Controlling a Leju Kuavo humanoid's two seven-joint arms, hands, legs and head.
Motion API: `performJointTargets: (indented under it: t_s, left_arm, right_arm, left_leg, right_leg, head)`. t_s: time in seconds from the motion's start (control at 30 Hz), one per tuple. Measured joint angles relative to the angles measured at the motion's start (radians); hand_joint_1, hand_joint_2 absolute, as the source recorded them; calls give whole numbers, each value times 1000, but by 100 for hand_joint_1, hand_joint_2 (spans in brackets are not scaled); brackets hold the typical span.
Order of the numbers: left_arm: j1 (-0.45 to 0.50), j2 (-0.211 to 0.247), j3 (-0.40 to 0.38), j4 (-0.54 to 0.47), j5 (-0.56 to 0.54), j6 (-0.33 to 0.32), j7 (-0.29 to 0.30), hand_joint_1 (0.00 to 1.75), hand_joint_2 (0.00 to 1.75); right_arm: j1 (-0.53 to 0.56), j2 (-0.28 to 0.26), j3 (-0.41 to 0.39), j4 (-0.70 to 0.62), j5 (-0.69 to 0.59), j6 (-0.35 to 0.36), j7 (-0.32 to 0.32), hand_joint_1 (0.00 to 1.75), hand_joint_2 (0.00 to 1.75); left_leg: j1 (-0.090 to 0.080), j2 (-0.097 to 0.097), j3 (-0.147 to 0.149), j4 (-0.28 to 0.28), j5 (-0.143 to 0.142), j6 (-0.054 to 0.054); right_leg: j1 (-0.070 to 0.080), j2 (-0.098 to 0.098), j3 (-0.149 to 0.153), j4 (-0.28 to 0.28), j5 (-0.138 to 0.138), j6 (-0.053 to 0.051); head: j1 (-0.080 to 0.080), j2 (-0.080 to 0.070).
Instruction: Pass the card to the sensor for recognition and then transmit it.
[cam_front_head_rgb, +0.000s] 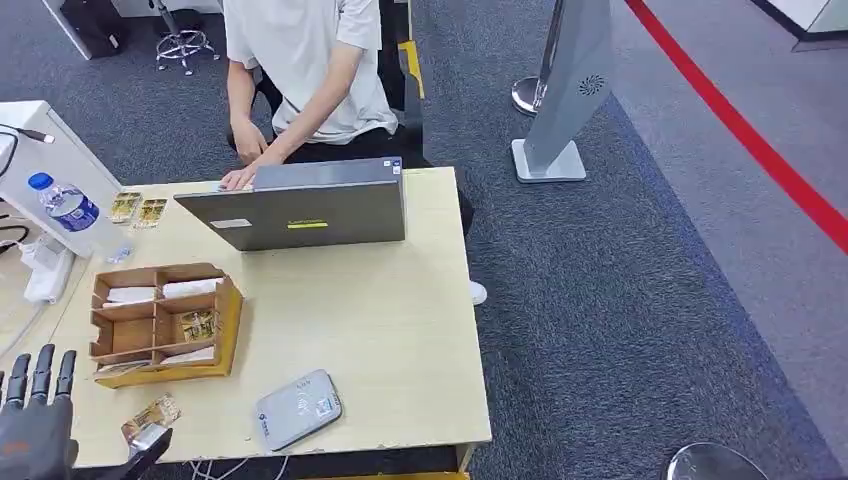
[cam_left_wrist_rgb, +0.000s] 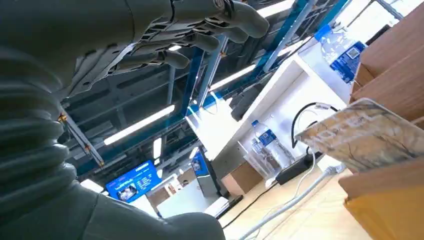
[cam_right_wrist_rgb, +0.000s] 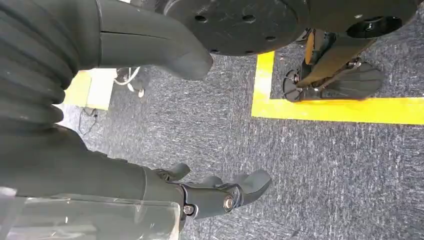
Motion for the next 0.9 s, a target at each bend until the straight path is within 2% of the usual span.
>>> performJointTargets:
  t_s: [0.17,0.57,0.9]
  left_arm:
    - [-35,-13,14,40,0,2,-9,0,175]
    - [-43,-33,47,81,0,9,-12,0,175]
    - [-80,-40,44,114,0,13,-12,0,175]
  right_arm:
    - [0,0,3,0,-1,0,-1,0,175]
    - [9,0,23,-12,-9,2,5,0,175]
    - [19,0,39,-24,-19,9,6,0,175]
  left_leg:
    - [0,0,0,0,0,0]
    - [0,0,0,0,0,0]
    - [0,0,0,0,0,0]
  right_leg:
    - [0,0,0,0,0,0]
    - [0,0,0,0,0,0]
    - [0,0,0,0,0,0]
  head:
    - [0,0]
    - [0,0]
    - [0,0]
